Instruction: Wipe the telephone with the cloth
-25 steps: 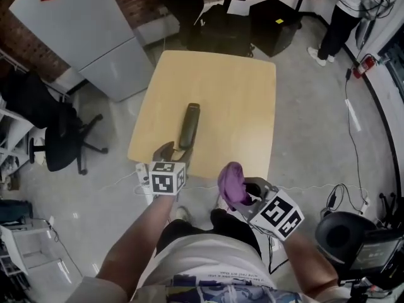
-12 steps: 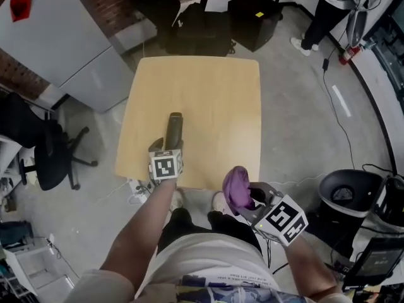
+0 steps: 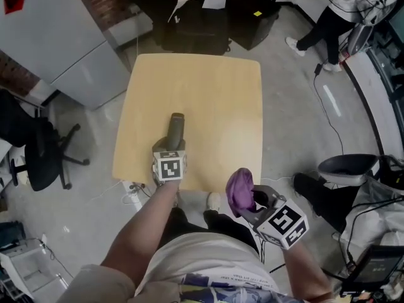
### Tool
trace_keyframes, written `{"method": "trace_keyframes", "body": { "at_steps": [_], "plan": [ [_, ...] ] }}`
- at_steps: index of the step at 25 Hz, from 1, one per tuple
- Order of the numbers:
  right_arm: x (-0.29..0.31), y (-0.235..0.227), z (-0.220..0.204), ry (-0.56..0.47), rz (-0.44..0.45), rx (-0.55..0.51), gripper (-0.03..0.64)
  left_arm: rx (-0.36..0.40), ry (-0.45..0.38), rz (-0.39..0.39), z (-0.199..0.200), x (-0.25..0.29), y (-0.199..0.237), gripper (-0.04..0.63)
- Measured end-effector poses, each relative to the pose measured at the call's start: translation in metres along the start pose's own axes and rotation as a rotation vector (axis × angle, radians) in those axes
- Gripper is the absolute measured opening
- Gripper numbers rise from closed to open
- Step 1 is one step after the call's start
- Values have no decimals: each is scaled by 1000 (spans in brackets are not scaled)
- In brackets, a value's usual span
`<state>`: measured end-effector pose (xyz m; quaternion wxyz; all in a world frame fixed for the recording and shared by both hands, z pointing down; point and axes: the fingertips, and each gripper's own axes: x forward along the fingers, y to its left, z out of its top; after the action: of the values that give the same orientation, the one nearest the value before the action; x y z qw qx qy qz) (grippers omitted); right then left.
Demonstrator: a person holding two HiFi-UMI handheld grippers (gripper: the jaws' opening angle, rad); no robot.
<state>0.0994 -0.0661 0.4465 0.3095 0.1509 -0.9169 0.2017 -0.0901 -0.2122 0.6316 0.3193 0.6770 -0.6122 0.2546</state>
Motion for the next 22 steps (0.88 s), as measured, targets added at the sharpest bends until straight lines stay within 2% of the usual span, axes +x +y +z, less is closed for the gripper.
{"method": "trace_keyframes", "body": {
  "at_steps": [7, 12, 17, 22],
  "plan": [
    [9, -10, 13, 3, -18, -31, 112, 45, -45, -68, 12, -10, -9, 255],
    [17, -12, 37, -29, -29, -77, 112, 93, -111, -131, 24, -43, -16, 255],
    [21, -11, 82, -98, -44, -142, 112, 163, -188, -211, 45, -88, -29, 255],
    [34, 4, 136, -179, -32, -224, 112, 189, -234, -301, 56, -127, -42, 255]
  ]
}}
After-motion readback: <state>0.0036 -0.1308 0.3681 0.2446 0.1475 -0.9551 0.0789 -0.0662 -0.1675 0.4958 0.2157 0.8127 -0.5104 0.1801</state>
